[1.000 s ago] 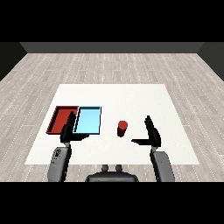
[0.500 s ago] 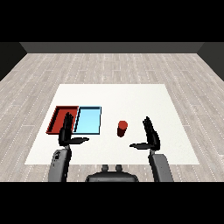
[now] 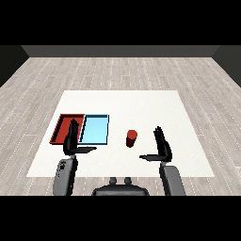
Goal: Pick the red can and put it in the red box
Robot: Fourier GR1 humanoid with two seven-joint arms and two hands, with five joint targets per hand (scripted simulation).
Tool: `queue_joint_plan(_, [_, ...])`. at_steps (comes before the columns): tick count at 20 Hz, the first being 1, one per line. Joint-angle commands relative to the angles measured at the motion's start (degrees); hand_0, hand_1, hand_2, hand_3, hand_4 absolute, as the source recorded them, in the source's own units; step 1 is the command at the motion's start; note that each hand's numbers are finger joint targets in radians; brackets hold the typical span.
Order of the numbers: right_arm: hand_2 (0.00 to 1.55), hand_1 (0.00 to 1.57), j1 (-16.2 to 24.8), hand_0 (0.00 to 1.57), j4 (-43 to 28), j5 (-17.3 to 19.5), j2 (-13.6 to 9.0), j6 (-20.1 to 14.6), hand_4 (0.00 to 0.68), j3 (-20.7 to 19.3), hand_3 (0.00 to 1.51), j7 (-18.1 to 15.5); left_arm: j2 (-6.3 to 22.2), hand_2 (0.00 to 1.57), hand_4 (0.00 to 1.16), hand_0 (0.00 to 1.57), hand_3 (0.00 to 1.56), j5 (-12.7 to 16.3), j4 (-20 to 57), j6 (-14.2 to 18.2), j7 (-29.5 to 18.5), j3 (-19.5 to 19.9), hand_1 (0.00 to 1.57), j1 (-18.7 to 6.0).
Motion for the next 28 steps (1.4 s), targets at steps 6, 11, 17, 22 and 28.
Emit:
queue_joint_plan(6, [0.00, 0.00, -5.0, 0.00, 6.2, -1.2, -0.5, 0.6, 0.000, -3.2, 0.00, -0.7, 2.6, 0.00, 0.00, 0.00, 0.00, 1.4, 1.4, -1.6, 0.7, 3.2, 0.00, -2.6])
queue_joint_plan(11, [0.00, 0.00, -7.7, 0.00, 7.3, -4.2, 0.0, 0.7, 0.000, -3.1, 0.00, 1.8, 0.5, 0.00, 0.00, 0.00, 0.00, 1.0, 5.0, -1.7, -2.3, 1.7, 0.00, -2.2])
queue_joint_plan(17, [0.00, 0.00, -10.5, 0.00, 13.2, -5.7, 1.2, -2.4, 0.000, 0.1, 0.00, -1.5, 0.9, 0.00, 0.00, 0.00, 0.00, 2.8, -3.9, -3.1, -0.7, 1.7, 0.00, 4.1])
queue_joint_plan(22, [0.00, 0.00, -14.0, 0.00, 25.8, -6.7, 1.2, -4.2, 0.000, 2.2, 0.00, -9.6, 1.9, 0.00, 0.00, 0.00, 0.00, 3.8, -3.8, -3.4, 3.3, 2.2, 0.00, 0.7])
queue_joint_plan(28, [0.00, 0.00, -16.7, 0.00, 29.2, -12.1, 1.2, -6.9, 0.000, 5.4, 0.00, -11.2, -0.8, 0.00, 0.00, 0.00, 0.00, 1.5, -1.1, -1.8, -0.8, -0.3, 0.00, 2.3])
